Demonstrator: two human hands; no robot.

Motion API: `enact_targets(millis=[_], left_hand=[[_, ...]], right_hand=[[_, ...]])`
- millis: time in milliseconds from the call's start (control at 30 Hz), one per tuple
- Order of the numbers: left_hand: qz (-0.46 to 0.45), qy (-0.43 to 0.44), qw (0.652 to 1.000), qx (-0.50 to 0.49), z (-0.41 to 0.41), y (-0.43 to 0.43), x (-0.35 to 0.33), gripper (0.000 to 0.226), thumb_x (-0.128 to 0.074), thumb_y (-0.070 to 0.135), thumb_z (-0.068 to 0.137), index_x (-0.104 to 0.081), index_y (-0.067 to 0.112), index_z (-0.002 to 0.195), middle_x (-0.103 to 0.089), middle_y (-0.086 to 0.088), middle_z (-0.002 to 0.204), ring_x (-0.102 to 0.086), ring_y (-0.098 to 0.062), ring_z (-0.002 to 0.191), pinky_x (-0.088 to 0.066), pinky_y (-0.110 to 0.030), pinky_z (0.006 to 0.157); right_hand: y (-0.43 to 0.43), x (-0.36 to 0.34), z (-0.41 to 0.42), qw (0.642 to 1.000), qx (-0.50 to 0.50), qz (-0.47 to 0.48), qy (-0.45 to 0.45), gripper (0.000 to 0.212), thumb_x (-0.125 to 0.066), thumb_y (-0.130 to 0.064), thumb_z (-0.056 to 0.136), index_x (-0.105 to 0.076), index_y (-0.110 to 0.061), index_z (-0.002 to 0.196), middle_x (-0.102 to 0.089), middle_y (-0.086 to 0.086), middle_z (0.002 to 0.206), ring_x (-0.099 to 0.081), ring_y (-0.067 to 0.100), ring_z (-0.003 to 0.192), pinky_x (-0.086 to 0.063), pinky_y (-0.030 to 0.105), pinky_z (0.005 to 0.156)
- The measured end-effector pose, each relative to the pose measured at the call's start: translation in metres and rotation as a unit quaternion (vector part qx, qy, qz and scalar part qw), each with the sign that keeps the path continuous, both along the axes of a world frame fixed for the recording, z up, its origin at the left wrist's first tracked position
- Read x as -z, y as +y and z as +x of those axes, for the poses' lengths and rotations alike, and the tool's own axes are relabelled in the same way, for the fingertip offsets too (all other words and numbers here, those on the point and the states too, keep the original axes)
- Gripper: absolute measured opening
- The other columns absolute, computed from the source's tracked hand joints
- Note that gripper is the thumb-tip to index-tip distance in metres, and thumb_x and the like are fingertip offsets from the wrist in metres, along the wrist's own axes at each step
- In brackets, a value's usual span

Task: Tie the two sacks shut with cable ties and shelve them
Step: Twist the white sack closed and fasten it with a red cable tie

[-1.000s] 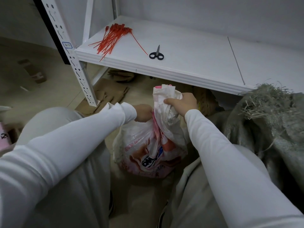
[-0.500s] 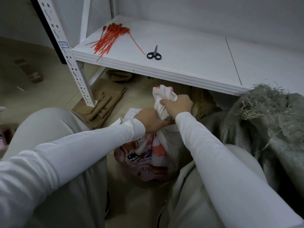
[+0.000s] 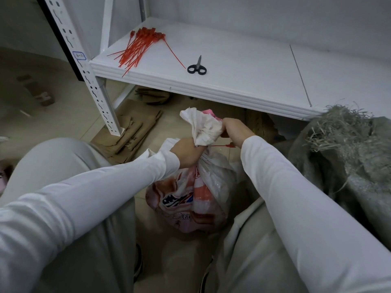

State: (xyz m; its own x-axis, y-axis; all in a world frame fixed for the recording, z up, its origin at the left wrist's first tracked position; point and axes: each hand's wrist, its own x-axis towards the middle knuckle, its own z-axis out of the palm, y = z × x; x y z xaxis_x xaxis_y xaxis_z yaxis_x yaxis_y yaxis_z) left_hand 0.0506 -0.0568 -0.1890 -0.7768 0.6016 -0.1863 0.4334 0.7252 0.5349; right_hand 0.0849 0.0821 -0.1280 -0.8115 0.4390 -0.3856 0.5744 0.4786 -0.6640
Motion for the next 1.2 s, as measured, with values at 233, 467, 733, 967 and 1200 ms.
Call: enact_targets(millis=[233,467,733,967,1200], left_hand=[[0.033,-0.059,0.998,-0.01,-0.004,-0.005,-0.002,0.044,-0.024,0.032,0.104,-0.058,0.007,0.117,-0.063,-0.017,0.112,-0.058,-0.03,0.102,-0.037,-0.029,0.078],[0.067,-0.08,0.995,0.008,-0.005,-0.016,0.0,0.043,-0.037,0.043,0.1,-0.064,0.012,0.112,-0.065,-0.004,0.106,-0.057,-0.018,0.098,-0.038,-0.026,0.082],[0.098,-0.079,0.992,-0.007,-0.01,-0.023,0.007,0.072,-0.031,0.073,0.078,-0.062,0.021,0.118,-0.064,-0.005,0.119,-0.058,-0.023,0.11,-0.046,-0.045,0.098],[0.15,-0.062,0.984,-0.07,-0.012,-0.018,0.006,0.065,-0.033,0.073,0.078,-0.059,0.029,0.118,-0.063,-0.004,0.119,-0.06,-0.026,0.108,-0.048,-0.046,0.094],[0.112,-0.054,0.983,-0.139,-0.018,-0.018,0.009,0.068,-0.02,0.07,0.077,-0.064,0.019,0.089,-0.067,-0.011,0.091,-0.063,-0.031,0.082,-0.053,-0.043,0.079]], right_hand=[[0.017,0.021,0.005,0.986,-0.073,0.145,-0.03,0.027,-0.049,-0.015,0.096,-0.066,-0.012,0.117,-0.065,0.01,0.12,-0.062,0.028,0.104,-0.05,0.037,0.095],[0.008,0.046,0.008,0.949,-0.194,0.227,-0.103,0.039,-0.058,-0.015,0.09,-0.058,-0.018,0.128,-0.063,0.004,0.125,-0.061,0.025,0.108,-0.049,0.034,0.096],[0.004,0.051,0.001,0.939,-0.22,0.252,-0.081,0.025,-0.051,-0.016,0.095,-0.059,-0.014,0.119,-0.065,0.01,0.111,-0.061,0.027,0.095,-0.046,0.03,0.082],[0.014,0.038,0.005,0.955,-0.077,0.246,-0.145,0.018,-0.041,-0.01,0.099,-0.054,-0.006,0.086,-0.054,0.012,0.092,-0.052,0.025,0.084,-0.046,0.031,0.081],[-0.011,0.021,0.011,0.986,0.045,-0.113,-0.116,0.022,-0.05,-0.031,0.094,-0.048,-0.013,0.106,-0.065,0.014,0.104,-0.07,0.03,0.083,-0.06,0.035,0.074]])
